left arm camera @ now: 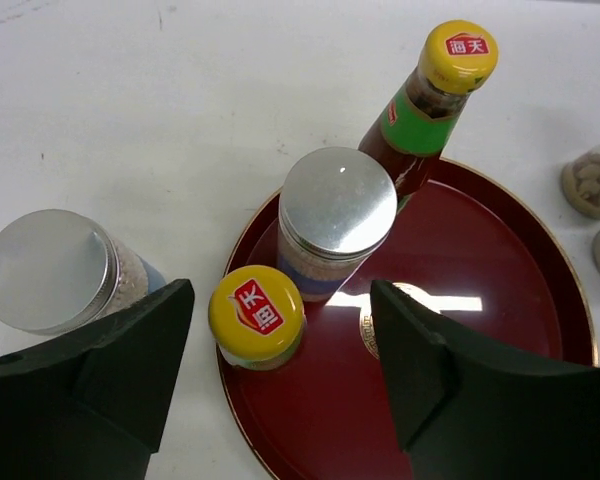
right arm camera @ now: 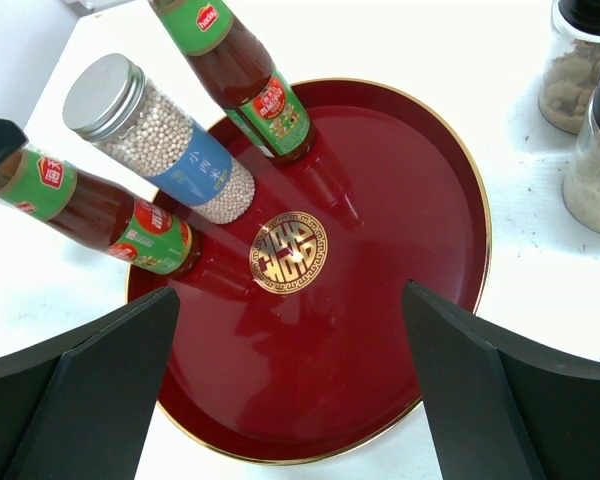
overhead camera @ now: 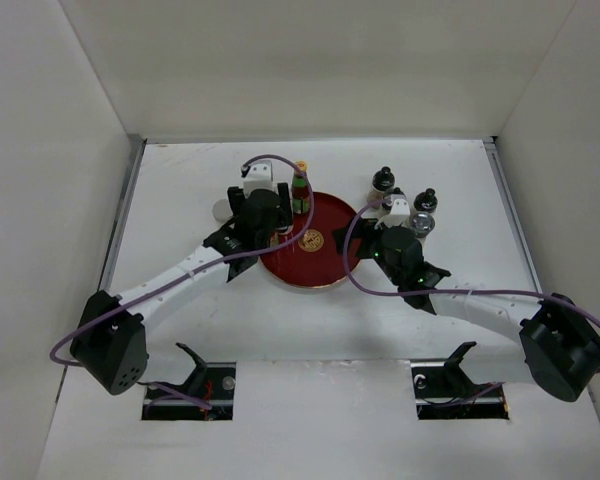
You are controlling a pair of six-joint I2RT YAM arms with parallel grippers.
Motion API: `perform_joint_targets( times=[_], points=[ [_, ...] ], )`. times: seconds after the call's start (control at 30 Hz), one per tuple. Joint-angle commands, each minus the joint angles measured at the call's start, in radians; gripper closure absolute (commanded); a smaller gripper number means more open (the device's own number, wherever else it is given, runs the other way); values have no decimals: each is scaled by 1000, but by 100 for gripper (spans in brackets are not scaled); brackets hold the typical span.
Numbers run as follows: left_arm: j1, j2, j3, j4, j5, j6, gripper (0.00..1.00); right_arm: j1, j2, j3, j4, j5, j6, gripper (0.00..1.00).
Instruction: Organize the condiment bottles
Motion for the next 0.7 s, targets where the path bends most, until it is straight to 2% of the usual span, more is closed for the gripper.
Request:
perform_joint_targets(
  times=[0.0,0.17,0.37,0.53,0.67],
  points=[
    [0,-88,-12,69,1,-10,25,-5,-11,10,31,4,7,0],
    [9,-171,-22,79,-2,2,16,-5,-9,9,34,2,8,0],
    [77,-240,-53,13,-72,-23,18,-8,-11,7,36,1,10,0],
    [184,-198,-75,-49,-46,-96,18,-5,-3,9,39,1,8,0],
    [229,-138,-88,-35,-33,-113,19,-5,-9,12,34,7,-3,0]
  ],
)
